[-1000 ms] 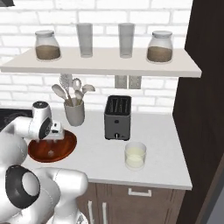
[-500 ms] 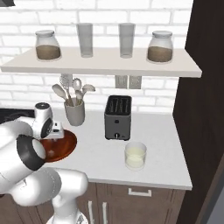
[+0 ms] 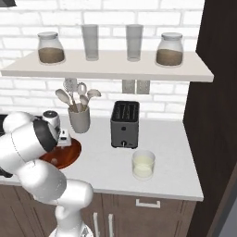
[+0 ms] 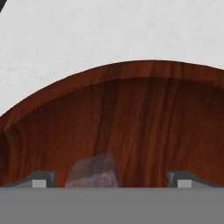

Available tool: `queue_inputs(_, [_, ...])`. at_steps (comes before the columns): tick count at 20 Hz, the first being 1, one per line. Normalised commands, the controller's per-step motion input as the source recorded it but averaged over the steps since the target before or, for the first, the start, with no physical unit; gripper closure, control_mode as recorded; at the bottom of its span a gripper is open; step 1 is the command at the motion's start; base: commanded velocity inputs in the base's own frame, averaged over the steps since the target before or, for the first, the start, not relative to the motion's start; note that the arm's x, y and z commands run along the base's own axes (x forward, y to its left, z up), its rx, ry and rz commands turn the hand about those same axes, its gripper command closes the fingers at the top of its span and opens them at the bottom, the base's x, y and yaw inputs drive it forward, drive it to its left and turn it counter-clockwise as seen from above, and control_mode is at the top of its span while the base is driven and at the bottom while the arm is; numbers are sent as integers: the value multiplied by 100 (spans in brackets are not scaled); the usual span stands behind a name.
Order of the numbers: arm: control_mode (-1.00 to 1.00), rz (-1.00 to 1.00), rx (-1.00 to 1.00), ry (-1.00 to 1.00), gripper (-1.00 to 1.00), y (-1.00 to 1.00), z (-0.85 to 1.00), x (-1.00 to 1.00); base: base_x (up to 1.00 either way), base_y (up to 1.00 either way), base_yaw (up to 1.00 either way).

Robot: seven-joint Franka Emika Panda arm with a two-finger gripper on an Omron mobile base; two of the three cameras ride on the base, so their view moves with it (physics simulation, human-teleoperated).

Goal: Grab a lemon wedge from the fridge and one ice cube from the ice bowl, and put them in the glass of lemonade.

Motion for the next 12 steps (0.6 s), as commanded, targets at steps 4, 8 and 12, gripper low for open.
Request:
queue_inputs(4, [-100, 0, 0, 0, 100, 11, -27, 6, 0, 0, 0])
queue_inputs(8, [-100, 0, 0, 0, 100, 15, -12, -1, 0, 0, 0])
queue_inputs(12, [-100, -1, 0, 0, 100, 5, -7, -59, 0, 0, 0])
